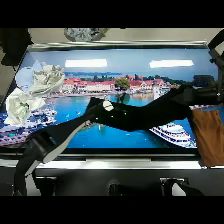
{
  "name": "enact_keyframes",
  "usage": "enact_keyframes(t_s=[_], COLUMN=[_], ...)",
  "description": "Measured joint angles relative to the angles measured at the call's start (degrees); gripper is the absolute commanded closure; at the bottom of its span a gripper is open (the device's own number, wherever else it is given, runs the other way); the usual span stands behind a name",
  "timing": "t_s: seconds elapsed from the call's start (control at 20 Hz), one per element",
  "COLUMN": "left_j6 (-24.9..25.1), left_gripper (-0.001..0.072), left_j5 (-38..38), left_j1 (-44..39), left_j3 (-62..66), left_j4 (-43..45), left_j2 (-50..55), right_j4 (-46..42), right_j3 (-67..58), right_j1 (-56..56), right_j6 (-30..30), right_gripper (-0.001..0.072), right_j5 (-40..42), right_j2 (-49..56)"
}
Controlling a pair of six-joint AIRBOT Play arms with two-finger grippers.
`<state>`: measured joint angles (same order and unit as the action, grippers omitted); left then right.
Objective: Fold the shirts.
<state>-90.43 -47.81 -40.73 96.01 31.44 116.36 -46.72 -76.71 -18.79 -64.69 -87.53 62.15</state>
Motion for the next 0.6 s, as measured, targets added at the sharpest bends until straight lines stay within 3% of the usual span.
enact_keyframes(t_s=[0.25,0.6], left_j6=[0.44,0.2], left_gripper=[0.0677,0.0675], left_j5=[-2.93,-11.41], left_j1=[2.54,16.41], left_j3=[2.05,2.47], left_j4=[3.96,27.78], left_j2=[-0.63,-20.7], right_j4=[-0.42,6.93], right_j3=[0.0,0.0], right_j1=[1.62,18.47], right_j6=[-0.94,-1.14], right_gripper=[0.0674,0.0673], right_j5=[2.4,16.81], right_j2=[0.63,10.95])
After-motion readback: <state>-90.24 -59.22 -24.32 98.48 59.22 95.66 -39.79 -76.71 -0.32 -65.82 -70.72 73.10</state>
